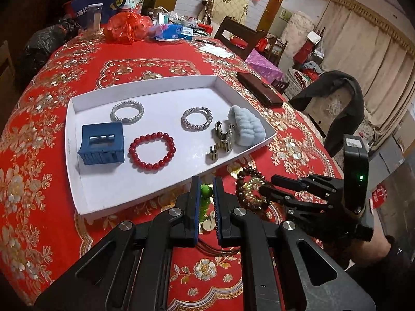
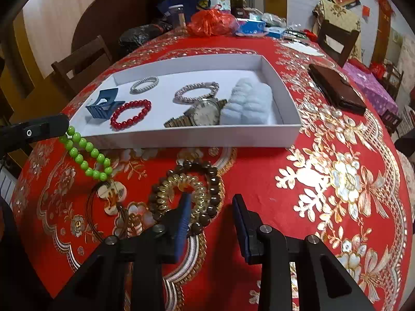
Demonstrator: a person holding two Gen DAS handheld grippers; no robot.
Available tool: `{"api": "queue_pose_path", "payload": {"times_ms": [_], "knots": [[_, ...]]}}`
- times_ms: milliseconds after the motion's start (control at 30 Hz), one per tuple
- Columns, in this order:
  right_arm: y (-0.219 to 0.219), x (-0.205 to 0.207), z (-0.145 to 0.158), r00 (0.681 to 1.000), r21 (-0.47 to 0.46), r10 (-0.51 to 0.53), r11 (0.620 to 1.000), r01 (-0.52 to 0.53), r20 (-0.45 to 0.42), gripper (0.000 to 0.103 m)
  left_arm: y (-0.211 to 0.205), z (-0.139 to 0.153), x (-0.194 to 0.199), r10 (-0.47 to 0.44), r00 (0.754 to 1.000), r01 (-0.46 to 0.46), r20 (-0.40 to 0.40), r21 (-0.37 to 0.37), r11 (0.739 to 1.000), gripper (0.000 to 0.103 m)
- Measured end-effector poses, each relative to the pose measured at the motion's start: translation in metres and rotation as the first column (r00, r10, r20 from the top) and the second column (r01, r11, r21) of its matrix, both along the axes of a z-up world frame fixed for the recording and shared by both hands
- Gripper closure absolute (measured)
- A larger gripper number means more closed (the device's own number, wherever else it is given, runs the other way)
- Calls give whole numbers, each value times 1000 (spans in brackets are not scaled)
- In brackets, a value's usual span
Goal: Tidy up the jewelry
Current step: 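Grasp the green bead bracelet with the left gripper while the right grasps the gold-ringed bracelet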
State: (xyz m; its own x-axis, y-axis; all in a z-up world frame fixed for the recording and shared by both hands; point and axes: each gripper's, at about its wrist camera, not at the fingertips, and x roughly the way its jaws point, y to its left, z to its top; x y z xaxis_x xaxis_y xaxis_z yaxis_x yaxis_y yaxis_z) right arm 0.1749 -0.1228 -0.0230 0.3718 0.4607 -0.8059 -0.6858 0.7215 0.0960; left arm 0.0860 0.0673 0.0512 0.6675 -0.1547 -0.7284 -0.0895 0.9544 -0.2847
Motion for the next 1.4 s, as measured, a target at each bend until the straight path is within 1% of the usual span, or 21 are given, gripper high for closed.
{"api": "queue_pose_path", "payload": {"times_ms": [100,233,433,533,567,633,733,800,833,867,1000,1133,1233,1267,1400], "knots": [[1,-2,1,1000,-34,0,999,1,26,72,0,-2,-1,2,1000,-2,-7,-2,1000,95],[14,-13,-1,989,-104,61,993,-47,136,72,0,-4,0,5,1000,-5,-16,-6,1000,95],[19,-5,-5,985,-98,70,994,-54,160,72,2,-7,0,12,1000,-12,-26,-13,1000,95],[20,-6,-2,978,-124,58,992,-33,202,72,3,-7,0,15,999,-16,-31,-20,1000,95],[18,-6,2,977,-103,54,994,-32,208,72,2,-7,0,14,999,-15,-31,-20,1000,95],[14,-6,9,982,-44,53,998,-46,183,72,3,-7,0,14,999,-15,-30,-21,1000,95],[13,-7,11,986,-4,62,998,-62,155,72,2,-8,0,16,999,-17,-33,-21,1000,95],[16,-8,8,989,-7,82,997,-82,127,73,2,-8,-1,16,999,-17,-37,-23,1000,95],[18,-8,4,990,-19,88,996,-87,113,76,1,-8,-1,14,999,-15,-39,-22,1000,95],[19,-8,2,989,-27,87,996,-84,118,77,1,-8,-2,14,999,-14,-39,-21,1000,95],[17,-6,2,993,-7,76,997,-76,88,77,0,-7,-2,16,999,-17,-39,-20,1000,95],[15,-6,3,995,-19,80,997,-79,65,77,2,-8,-1,22,999,-23,-45,-20,1000,95],[15,-8,3,994,-19,84,996,-83,62,77,3,-8,0,27,999,-28,-47,-21,999,95],[15,-9,4,994,-19,92,996,-91,63,80,4,-8,0,28,998,-29,-48,-22,999,95],[19,-11,3,992,-18,111,994,-110,60,80,4,-9,1,28,998,-29,-50,-21,999,95]]}}
